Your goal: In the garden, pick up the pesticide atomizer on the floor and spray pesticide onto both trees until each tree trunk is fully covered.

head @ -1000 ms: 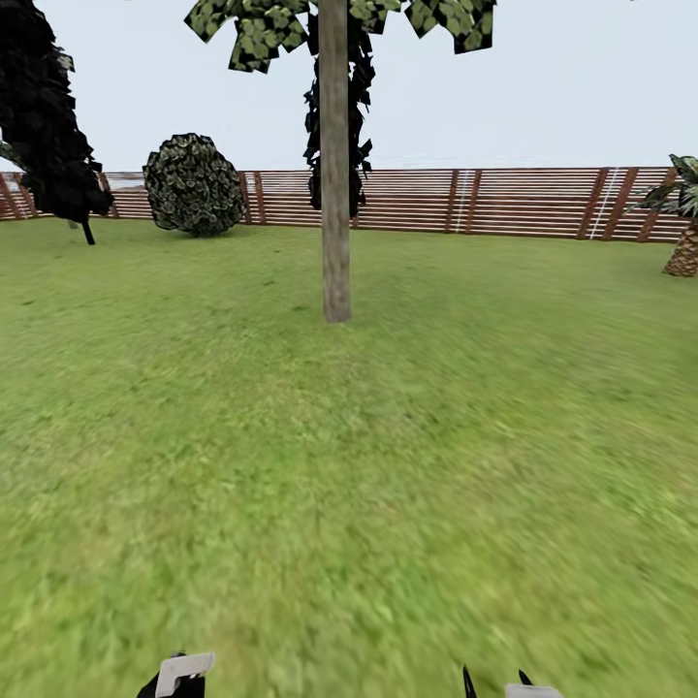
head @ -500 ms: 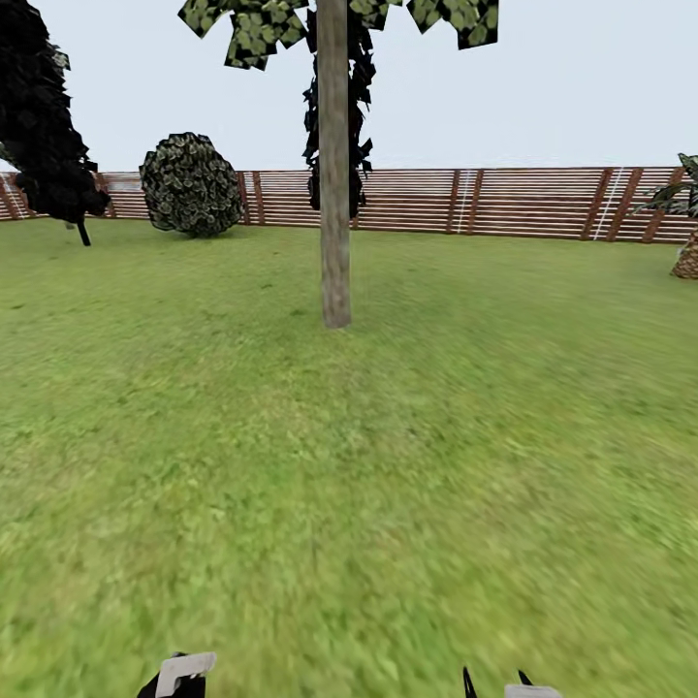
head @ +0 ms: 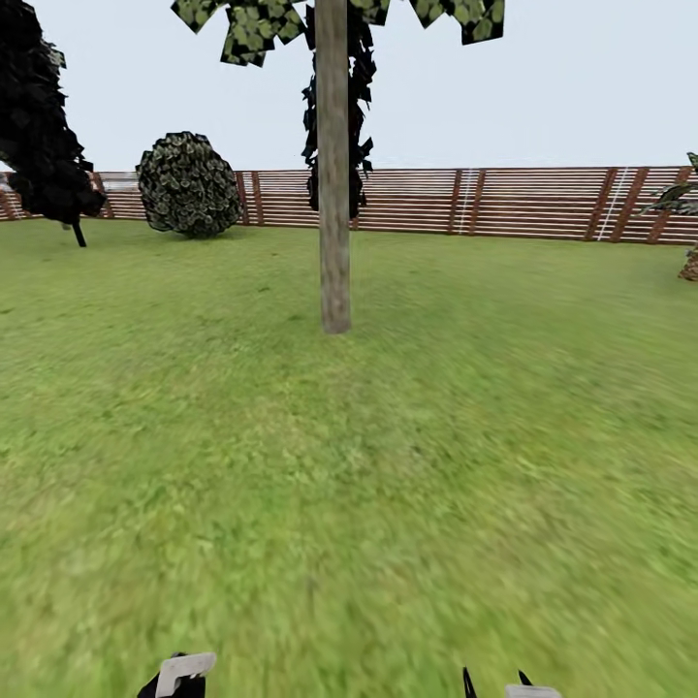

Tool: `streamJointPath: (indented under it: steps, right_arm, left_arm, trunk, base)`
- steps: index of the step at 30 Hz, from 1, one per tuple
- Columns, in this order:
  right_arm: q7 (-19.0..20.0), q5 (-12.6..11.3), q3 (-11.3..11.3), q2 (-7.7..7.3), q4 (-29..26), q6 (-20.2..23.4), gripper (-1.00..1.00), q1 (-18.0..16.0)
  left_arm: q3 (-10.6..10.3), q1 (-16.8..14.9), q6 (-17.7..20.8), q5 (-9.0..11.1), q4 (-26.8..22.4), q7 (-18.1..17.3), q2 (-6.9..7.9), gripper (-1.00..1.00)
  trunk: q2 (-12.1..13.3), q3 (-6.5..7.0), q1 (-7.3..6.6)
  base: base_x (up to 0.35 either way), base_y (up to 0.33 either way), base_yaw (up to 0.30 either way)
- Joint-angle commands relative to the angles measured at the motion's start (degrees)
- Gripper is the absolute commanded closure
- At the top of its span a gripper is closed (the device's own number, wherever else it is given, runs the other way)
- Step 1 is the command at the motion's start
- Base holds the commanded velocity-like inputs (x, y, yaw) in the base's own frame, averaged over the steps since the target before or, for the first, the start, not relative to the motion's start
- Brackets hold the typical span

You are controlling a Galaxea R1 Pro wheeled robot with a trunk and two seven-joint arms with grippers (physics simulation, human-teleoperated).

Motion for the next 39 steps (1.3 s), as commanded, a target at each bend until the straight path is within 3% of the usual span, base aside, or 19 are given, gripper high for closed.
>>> streamJointPath:
  steps: [1, 39]
  right_arm:
    - [-0.10, 0.07, -0.05, 0.01, 0.04, -0.16, -1.00, -0.03]
    - [-0.12, 0.13, -0.05, 0.01, 0.06, -0.16, -1.00, -0.01]
  left_arm:
    - [-0.01, -0.03, -0.19, 0.19, 0.04, 0.01, 0.00, 1.00]
    - [-0.01, -0.03, -0.19, 0.20, 0.04, 0.01, 0.00, 1.00]
  trunk:
    - [-0.02, -0.05, 0.02]
    - [-0.02, -0.05, 0.02]
  base:
    - [0.338, 0.000, 0.000]
    - [0.338, 0.000, 0.000]
